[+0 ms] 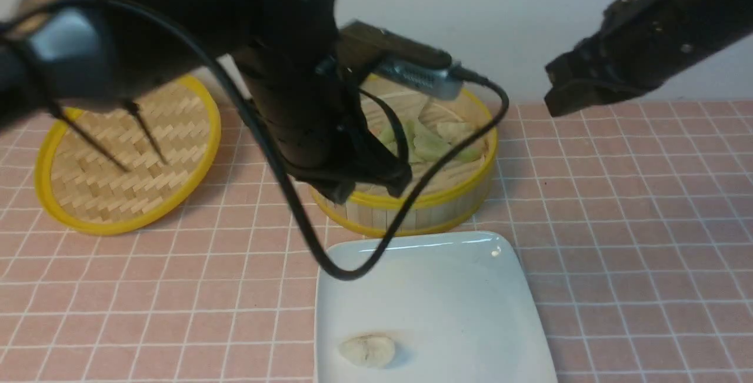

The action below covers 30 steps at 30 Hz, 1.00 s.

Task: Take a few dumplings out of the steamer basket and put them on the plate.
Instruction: Use the right arm to grab a dumpling from inside the steamer

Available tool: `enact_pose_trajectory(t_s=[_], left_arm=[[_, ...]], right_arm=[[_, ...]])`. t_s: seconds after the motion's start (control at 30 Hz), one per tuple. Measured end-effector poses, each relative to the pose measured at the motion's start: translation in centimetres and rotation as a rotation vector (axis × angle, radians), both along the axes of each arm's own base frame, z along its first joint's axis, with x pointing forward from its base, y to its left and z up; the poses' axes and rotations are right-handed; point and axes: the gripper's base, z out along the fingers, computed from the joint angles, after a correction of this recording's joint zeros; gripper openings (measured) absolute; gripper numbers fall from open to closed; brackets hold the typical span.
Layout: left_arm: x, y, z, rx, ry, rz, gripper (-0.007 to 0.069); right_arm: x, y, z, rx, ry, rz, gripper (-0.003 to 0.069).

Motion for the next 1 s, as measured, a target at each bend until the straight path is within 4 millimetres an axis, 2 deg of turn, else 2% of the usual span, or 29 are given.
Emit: enact_pose_trajectory(t_s=[0.07,0.1,0.13,0.17,0.23,0.3,0.33,0.37,0.43,0.47,0.5,0.67,0.8,0.9,0.93,0.97,1.0], left_arm=[[-1.7,1.5,2.6,-0.041,-0.062,0.039,-0.0006],[-2.8,2.3,3.7,-0.07,-0.085,0.06,-0.0006],[-3.0,2.5,3.9,-0.073,-0.089,0.06,-0.0006],[-4.6,3.6,5.0,-0.105,-0.104,0.083,-0.0006],[-6.4,4.9,5.8,-0.13,-0.117,0.099,-0.0006],[-7.7,5.8,6.1,-0.139,-0.124,0.105,-0.0006],[-8.7,6.6,6.1,-0.141,-0.13,0.107,-0.0006],[-8.8,6.7,6.1,-0.141,-0.13,0.107,-0.0006],[-10.3,7.8,5.9,-0.148,-0.135,0.118,-0.0006],[-10.5,8.0,5.9,-0.15,-0.136,0.12,-0.0006],[-11.5,8.7,5.8,-0.163,-0.137,0.138,-0.0006],[-13.3,10.0,5.7,-0.195,-0.143,0.175,-0.0006],[-13.9,10.5,6.1,-0.21,-0.159,0.177,-0.0006],[-14.1,10.8,6.2,-0.206,-0.173,0.179,-0.0006],[-14.0,10.8,6.2,-0.2,-0.179,0.181,-0.0006],[-14.0,10.8,6.2,-0.199,-0.18,0.181,-0.0006],[-14.0,10.9,6.2,-0.193,-0.185,0.184,-0.0006]], right_arm=[[2.2,1.2,-1.1,-0.008,-0.011,0.022,0.0007],[3.9,2.0,-2.5,-0.019,-0.015,0.043,0.0022],[4.1,2.1,-2.6,-0.02,-0.013,0.045,0.0024],[5.8,3.1,-3.7,-0.029,-0.042,0.071,0.0052],[7.8,4.4,-5.6,-0.045,-0.062,0.105,0.01],[9.1,5.2,-7.2,-0.053,-0.069,0.125,0.015],[10.0,5.9,-8.8,-0.064,-0.067,0.144,0.0192],[10.2,6.0,-8.8,-0.063,-0.075,0.146,0.0207],[11.4,7.3,-11.2,-0.09,-0.101,0.179,0.0306],[11.5,7.4,-11.3,-0.091,-0.099,0.182,0.0306],[12.1,8.2,-12.9,-0.107,-0.124,0.19,0.0376],[12.9,9.5,-16.4,-0.142,-0.143,0.206,0.0471],[13.2,9.8,-18.4,-0.168,-0.131,0.216,0.0482],[13.3,9.9,-18.4,-0.168,-0.135,0.207,0.0421],[13.2,9.9,-18.3,-0.171,-0.13,0.2,0.0337],[13.2,9.9,-18.3,-0.171,-0.13,0.2,0.0337],[13.2,9.8,-17.9,-0.173,-0.122,0.191,0.0218]])
